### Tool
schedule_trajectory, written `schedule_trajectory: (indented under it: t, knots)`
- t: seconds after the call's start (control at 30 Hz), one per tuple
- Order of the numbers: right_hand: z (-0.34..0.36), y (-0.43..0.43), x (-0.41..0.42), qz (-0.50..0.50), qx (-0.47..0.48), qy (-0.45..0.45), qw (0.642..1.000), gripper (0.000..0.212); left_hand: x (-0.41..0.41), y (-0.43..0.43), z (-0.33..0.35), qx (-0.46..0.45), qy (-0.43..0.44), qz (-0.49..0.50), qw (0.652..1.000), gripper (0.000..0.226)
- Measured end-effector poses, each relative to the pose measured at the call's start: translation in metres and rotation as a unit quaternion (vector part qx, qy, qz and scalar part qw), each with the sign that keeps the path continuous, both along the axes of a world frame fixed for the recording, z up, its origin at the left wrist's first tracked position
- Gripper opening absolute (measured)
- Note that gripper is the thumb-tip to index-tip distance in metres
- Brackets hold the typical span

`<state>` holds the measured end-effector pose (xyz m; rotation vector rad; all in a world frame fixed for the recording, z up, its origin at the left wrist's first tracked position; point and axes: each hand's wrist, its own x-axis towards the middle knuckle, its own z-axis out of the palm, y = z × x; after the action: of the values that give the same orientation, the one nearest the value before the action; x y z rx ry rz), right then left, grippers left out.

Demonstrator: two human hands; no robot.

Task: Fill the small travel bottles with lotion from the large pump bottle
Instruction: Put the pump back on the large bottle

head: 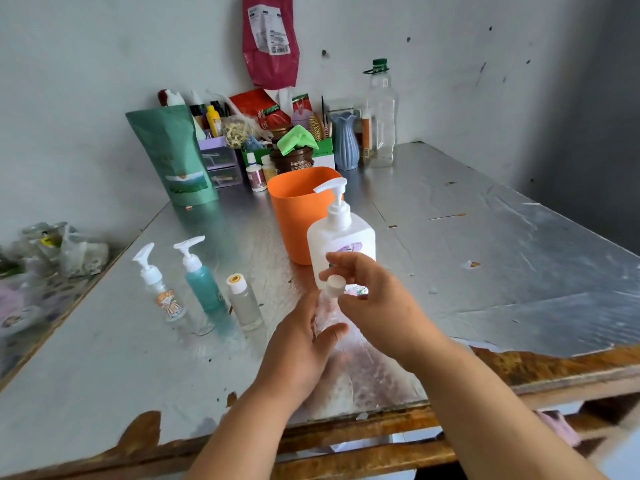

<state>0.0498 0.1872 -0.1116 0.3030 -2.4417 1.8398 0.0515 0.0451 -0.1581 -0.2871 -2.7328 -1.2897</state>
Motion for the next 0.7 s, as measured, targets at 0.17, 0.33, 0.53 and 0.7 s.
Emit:
schedule_trajectory:
  t: [0.17,0.33,0.53,0.7]
  knots:
    - [0.002,-0.0038,-0.0008,-0.026,-0.015,0.019,0.999,0.042,0.0007,-0.0002,0.0001,0.003,0.0,-0.003,1.0,0.052]
    - [0.0029,-0.007,0.0005,-0.018,-0.006,0.022,1.0,0.043,-0.0011,-0.0009,-0.0014,0.014,-0.005,-0.004,1.0,0.045]
    - [0.0007,-0.0058,-0.0017,-0.001,-0.023,0.011,1.0,0.042,-0.0018,-0.0017,-0.0013,0.013,-0.003,-0.003,1.0,0.051]
    - [0.0012,-0.0064,-0.0032,-0.07,-0.034,0.05,0.996,0.029,0.0002,-0.0006,0.0008,0.009,0.002,0.0,1.0,0.057]
